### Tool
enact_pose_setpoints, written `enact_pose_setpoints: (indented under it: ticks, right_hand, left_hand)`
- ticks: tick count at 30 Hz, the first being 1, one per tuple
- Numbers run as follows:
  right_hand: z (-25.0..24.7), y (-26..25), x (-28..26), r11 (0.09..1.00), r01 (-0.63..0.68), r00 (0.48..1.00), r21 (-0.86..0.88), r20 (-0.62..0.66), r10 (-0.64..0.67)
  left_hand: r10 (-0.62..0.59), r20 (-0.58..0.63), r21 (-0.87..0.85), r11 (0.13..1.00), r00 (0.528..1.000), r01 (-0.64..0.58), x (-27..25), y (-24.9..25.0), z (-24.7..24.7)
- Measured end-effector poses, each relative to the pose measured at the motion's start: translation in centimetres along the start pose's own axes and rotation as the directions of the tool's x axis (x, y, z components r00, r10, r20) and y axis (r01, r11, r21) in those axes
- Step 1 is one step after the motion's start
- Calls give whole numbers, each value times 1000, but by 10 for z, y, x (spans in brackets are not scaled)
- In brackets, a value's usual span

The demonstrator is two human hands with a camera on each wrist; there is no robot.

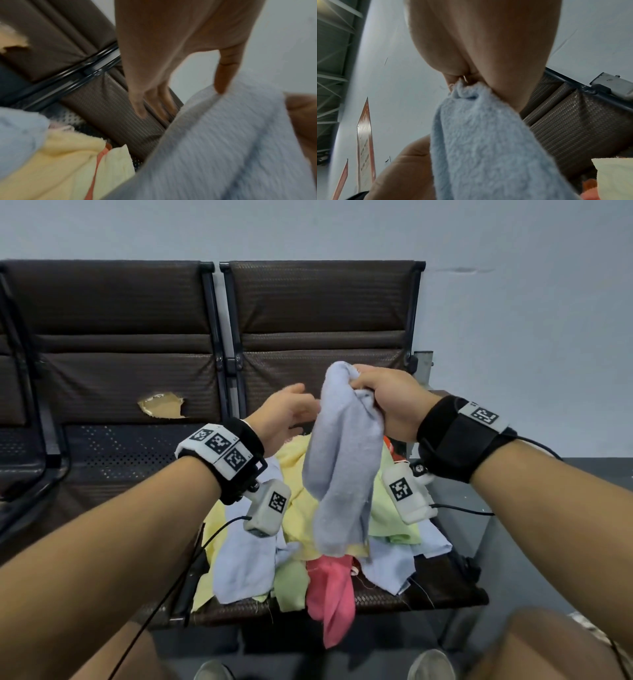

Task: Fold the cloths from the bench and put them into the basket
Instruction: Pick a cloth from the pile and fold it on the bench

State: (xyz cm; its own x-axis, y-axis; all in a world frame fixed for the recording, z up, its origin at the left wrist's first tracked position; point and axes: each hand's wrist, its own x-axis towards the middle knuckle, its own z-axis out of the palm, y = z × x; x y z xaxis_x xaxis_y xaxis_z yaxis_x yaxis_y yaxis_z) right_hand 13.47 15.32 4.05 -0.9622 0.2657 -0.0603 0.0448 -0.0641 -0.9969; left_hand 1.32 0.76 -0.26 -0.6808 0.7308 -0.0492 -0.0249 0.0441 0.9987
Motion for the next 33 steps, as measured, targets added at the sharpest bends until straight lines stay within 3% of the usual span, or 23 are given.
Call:
enact_pose_setpoints:
  ticks: [2,3,5,6,9,11,12,14,17,19,22,24,27,29,33]
  right_hand:
    - [-3,0,1,1000,-4,1000,13,-18,4]
    - [-6,2,2,1000,-3,999,8,-39,3]
    - [-18,3,5,999,-24,999,-47,-45,22]
    - [-23,5,6,987,-38,999,-159,-20,35]
    - [-37,10,10,838,-21,1000,-545,7,29]
    - [-47,12,21,773,-18,997,-634,-67,-32]
    - [-54,12,29,771,-10,991,-637,-108,-76]
    - [-63,10,45,770,16,979,-638,-148,-143]
    - [-67,5,69,673,67,952,-736,-155,-263]
    - [-68,-4,84,643,114,899,-757,-197,-391]
    - [-69,-24,102,704,210,809,-678,-285,-515]
    - [-69,-35,106,721,279,778,-634,-292,-557]
    - [-68,-39,103,722,368,741,-586,-284,-608]
    - [-69,-27,97,747,367,781,-554,-254,-571]
    - [-72,34,76,763,230,912,-604,-139,-386]
  left_hand:
    - [-59,168,-34,997,984,65,-1,0,-2]
    - [-42,183,-54,997,982,53,1,1,-3]
    - [14,102,-97,995,995,-4,10,3,-6]
    - [38,45,-76,996,998,-35,13,5,-8]
    - [149,-40,300,945,988,-130,28,10,-16]
    - [192,-28,627,768,981,-132,38,16,-22]
    - [167,-8,702,703,986,-113,43,20,-25]
    - [95,34,737,670,995,-89,51,27,-29]
    - [166,-6,761,641,986,-103,72,37,-33]
    - [288,-131,741,664,949,-100,88,47,-32]
    - [483,-305,677,717,821,-170,107,66,-34]
    - [568,-342,597,746,748,-294,113,78,-34]
    - [628,-353,498,754,694,-429,107,80,-36]
    - [623,-300,477,753,722,-452,95,67,-38]
    - [455,-141,573,762,879,-302,58,2,-44]
